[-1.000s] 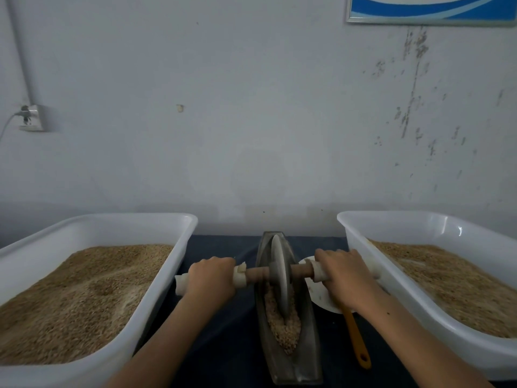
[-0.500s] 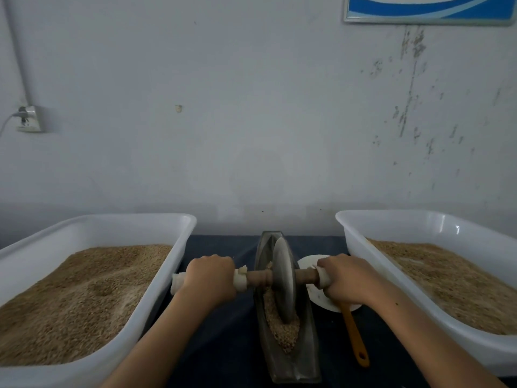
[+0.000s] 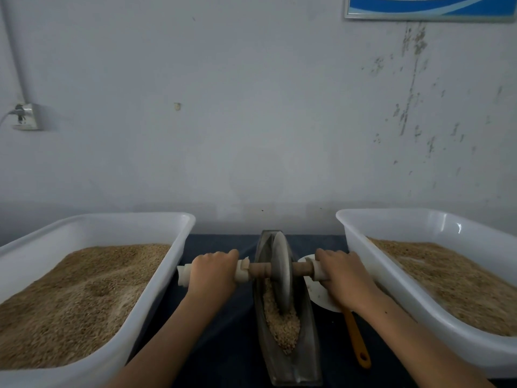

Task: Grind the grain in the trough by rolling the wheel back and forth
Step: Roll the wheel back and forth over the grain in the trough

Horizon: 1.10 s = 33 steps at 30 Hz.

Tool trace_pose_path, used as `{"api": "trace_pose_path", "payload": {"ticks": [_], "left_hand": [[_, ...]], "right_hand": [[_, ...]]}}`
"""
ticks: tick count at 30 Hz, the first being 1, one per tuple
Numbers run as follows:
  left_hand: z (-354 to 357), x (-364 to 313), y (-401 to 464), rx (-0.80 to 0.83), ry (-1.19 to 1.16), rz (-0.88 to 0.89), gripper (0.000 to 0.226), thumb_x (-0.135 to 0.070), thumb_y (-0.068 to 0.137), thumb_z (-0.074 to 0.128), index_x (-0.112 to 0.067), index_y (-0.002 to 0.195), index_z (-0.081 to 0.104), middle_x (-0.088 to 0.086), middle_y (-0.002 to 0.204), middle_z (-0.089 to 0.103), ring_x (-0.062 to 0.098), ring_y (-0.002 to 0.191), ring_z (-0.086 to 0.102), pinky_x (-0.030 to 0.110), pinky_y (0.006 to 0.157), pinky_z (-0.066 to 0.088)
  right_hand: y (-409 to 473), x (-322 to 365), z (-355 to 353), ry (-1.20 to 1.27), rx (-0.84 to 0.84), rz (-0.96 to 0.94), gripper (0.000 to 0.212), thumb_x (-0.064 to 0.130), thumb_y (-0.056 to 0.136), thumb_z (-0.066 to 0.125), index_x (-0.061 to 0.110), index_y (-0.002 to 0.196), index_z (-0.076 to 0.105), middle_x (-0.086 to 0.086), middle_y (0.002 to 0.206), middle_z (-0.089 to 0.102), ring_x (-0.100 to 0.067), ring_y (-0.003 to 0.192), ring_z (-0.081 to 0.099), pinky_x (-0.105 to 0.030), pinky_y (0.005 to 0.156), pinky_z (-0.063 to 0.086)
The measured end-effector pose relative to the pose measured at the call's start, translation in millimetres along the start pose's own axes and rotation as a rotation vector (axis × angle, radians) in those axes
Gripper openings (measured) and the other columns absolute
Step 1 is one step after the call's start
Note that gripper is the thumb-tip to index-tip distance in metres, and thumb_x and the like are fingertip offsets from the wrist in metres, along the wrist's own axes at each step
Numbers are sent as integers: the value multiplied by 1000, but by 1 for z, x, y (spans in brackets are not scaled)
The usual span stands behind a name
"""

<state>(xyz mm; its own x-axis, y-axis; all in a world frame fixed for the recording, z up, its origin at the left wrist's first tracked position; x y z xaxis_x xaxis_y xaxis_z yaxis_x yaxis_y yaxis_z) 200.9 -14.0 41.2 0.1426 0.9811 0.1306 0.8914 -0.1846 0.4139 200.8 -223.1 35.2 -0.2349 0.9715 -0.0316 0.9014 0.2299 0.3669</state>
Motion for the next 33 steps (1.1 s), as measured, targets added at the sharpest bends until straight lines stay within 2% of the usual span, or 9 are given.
{"api": "trace_pose_path", "payload": {"ticks": [4, 10, 14, 17, 20, 22, 25, 28, 33], "left_hand": [[1, 1, 0, 84, -20, 27, 13, -32, 90, 53, -24, 100, 53, -5, 96, 62, 14, 87, 59, 26, 70, 39], [5, 1, -3, 263, -29, 53, 19, -32, 87, 60, -21, 102, 58, -4, 95, 62, 13, 87, 60, 27, 79, 47], [4, 0, -2, 267, -22, 59, 19, -31, 87, 60, -21, 103, 58, -4, 95, 63, 12, 87, 60, 26, 78, 47], [0, -4, 0, 164, 1, 49, 16, -30, 89, 57, -23, 104, 55, -4, 98, 63, 15, 89, 61, 27, 75, 44], [-3, -10, -1, 41, 14, 25, 14, -26, 91, 52, -23, 104, 48, -4, 101, 62, 16, 92, 60, 27, 72, 38], [-3, -13, -1, -18, 7, 22, 13, -24, 92, 51, -23, 104, 46, -6, 102, 62, 15, 93, 60, 27, 77, 38], [-3, -12, -1, -49, -27, 30, 16, -27, 91, 52, -24, 104, 45, -8, 103, 61, 12, 95, 58, 26, 81, 38], [-2, -10, -1, 11, -68, 63, 19, -30, 90, 55, -23, 105, 46, -6, 103, 61, 13, 93, 59, 27, 80, 41], [1, -10, -2, 197, -67, 119, 21, -30, 87, 59, -22, 106, 54, -3, 102, 62, 13, 89, 57, 25, 76, 41]], "right_hand": [[-1, -1, -1, 40, 106, 8, 15, 19, 87, 55, 28, 99, 51, 7, 100, 62, -14, 93, 57, -30, 87, 43], [-6, 1, 1, 59, 340, -3, 15, 15, 83, 58, 28, 85, 51, 7, 84, 56, -11, 80, 56, -22, 62, 38], [-9, 2, 1, 97, 387, 14, 14, 15, 86, 58, 27, 87, 52, 4, 89, 59, -13, 85, 58, -24, 68, 42], [-8, 3, 0, 87, 323, 30, 21, 16, 89, 55, 29, 80, 41, 6, 90, 56, -14, 89, 56, -26, 76, 39], [-6, 5, -2, 49, 184, 46, 16, 17, 91, 53, 27, 97, 43, 4, 110, 59, -18, 105, 55, -33, 93, 37], [-5, 7, -1, 4, 92, 37, 20, 19, 92, 54, 26, 109, 45, 5, 117, 56, -17, 110, 51, -33, 94, 35], [-3, 8, -1, -1, 40, 28, 22, 21, 92, 54, 26, 111, 45, 7, 118, 55, -16, 110, 50, -33, 94, 34], [-4, 9, -3, 26, 102, 13, 19, 18, 90, 54, 28, 104, 44, 6, 112, 58, -16, 105, 52, -33, 93, 36], [-9, 10, -5, 73, 345, 14, 21, 12, 86, 56, 28, 92, 46, 4, 94, 57, -14, 89, 54, -26, 80, 40]]}}
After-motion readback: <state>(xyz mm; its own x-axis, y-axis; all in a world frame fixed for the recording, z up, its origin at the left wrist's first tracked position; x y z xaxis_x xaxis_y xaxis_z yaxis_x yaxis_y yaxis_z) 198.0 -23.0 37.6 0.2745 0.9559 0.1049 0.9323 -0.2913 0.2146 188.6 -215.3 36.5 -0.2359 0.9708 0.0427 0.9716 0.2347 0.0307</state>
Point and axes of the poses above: each hand's wrist, its own y-axis towards the middle knuckle, its own z-axis out of the palm, x = y × z, the point moved 8 cm from there along y, towards the middle knuckle
